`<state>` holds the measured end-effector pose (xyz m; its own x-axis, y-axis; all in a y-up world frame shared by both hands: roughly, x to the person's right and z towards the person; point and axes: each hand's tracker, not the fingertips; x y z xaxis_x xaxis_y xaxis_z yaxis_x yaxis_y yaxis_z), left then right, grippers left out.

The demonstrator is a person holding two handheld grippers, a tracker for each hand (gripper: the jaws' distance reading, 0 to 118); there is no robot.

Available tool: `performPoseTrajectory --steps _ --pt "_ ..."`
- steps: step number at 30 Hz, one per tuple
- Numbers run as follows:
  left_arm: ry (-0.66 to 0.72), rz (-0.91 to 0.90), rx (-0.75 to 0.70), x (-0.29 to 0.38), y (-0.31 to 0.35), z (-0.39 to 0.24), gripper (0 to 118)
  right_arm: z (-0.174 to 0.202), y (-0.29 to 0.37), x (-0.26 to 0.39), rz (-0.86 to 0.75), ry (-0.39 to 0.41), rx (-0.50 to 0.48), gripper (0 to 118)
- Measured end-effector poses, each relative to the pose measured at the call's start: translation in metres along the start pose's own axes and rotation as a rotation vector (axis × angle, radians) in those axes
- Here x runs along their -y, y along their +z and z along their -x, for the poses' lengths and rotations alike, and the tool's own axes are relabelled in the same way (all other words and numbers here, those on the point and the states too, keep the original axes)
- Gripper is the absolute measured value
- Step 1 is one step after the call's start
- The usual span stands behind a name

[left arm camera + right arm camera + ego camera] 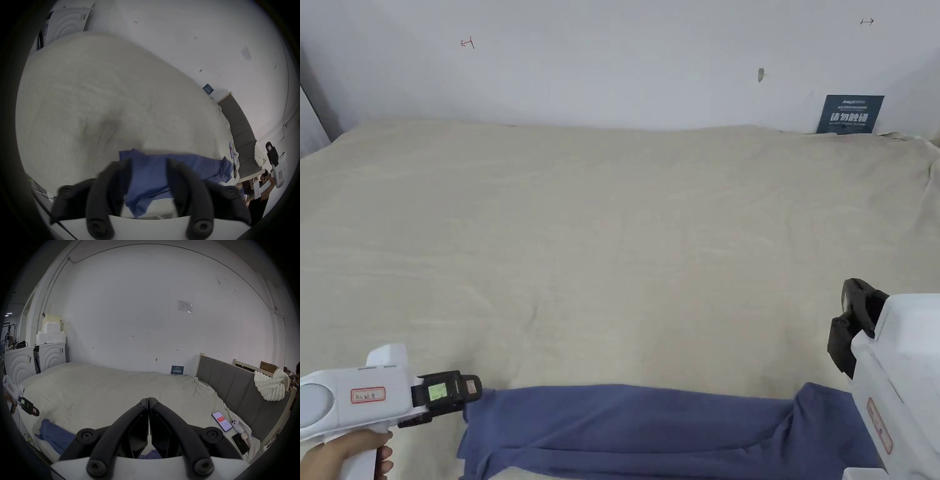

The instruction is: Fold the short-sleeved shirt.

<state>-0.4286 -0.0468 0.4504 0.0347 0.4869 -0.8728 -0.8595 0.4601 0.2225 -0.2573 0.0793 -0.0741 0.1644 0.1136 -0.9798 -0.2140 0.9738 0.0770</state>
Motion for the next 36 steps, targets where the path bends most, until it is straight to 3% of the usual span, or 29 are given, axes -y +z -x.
performPoseTrajectory --steps 1,5,16,21,25,27,36 --pt "0.000 0.021 -0.004 0.000 -0.005 0.010 75 0.001 -0.002 0.001 0.006 0.002 0.000 0" --pt "0.020 0.069 -0.012 0.007 -0.022 0.023 79 0.003 -0.008 0.006 0.028 0.000 0.001 0" --pt "-0.082 0.149 0.029 0.009 -0.057 0.033 77 0.007 -0.017 0.018 0.076 0.001 0.013 0" --pt "-0.138 0.154 0.019 0.011 -0.062 0.021 57 0.006 -0.019 0.019 0.087 -0.010 0.015 0" --pt "-0.166 0.153 0.044 0.015 -0.067 0.009 23 0.004 -0.020 0.020 0.090 -0.018 0.017 0" --pt "-0.186 0.170 0.033 0.019 -0.073 0.002 15 0.003 -0.020 0.020 0.095 -0.022 0.018 0" --pt "-0.209 0.153 0.014 0.010 -0.047 -0.015 6 -0.009 -0.018 0.020 0.098 -0.046 0.027 0"
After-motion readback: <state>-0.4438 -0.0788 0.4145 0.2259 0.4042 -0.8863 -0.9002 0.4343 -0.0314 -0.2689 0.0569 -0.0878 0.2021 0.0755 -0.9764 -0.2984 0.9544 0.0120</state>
